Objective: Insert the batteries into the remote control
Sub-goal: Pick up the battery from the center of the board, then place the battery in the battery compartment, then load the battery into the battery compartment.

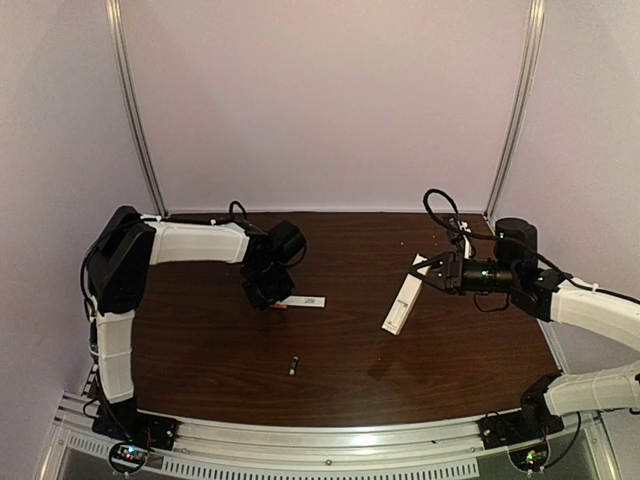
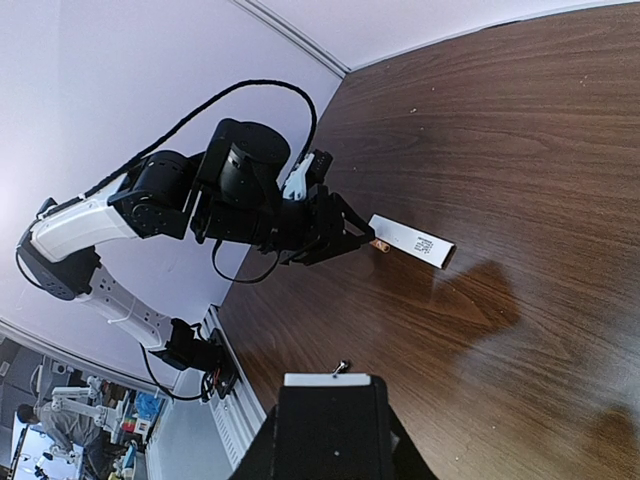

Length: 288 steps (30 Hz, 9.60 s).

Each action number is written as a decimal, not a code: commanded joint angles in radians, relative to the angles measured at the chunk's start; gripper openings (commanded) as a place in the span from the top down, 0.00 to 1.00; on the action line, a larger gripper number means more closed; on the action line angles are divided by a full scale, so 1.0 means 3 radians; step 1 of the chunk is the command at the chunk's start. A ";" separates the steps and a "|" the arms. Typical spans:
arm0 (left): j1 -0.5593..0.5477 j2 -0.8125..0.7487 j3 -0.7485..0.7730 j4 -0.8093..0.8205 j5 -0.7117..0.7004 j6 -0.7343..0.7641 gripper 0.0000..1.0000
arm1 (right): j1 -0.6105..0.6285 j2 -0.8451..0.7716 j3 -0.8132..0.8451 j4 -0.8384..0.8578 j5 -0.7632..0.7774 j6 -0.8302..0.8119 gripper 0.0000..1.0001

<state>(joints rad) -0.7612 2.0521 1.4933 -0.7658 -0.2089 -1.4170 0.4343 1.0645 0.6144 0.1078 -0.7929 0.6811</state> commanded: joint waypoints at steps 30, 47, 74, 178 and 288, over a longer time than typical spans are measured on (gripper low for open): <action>-0.0400 0.0158 -0.0127 0.0140 0.0227 0.2060 1.00 | -0.0078 -0.0104 -0.0038 0.0045 -0.0103 0.0034 0.93; -0.0456 -0.0169 -0.0788 0.0410 0.0696 0.2705 0.71 | -0.0081 -0.0152 -0.0042 0.0026 -0.0083 0.0059 0.93; -0.0457 -0.0252 -0.0596 0.0208 0.0364 0.2913 1.00 | -0.0082 -0.0093 -0.0033 -0.0023 -0.0061 0.0153 0.95; -0.1460 -0.1084 -0.1439 0.3375 0.0160 0.3445 0.90 | 0.0414 0.0361 0.0348 0.0111 0.0480 0.0928 1.00; -0.1405 -0.1610 -0.1133 0.2242 0.1596 0.6232 0.75 | 0.0840 0.0818 0.0717 -0.0157 -0.0532 0.0105 1.00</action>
<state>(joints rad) -1.1854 1.5558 1.1221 -0.0868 0.2584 0.4438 0.6769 1.3041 0.7963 0.0547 -0.9424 0.7300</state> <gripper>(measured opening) 0.256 0.245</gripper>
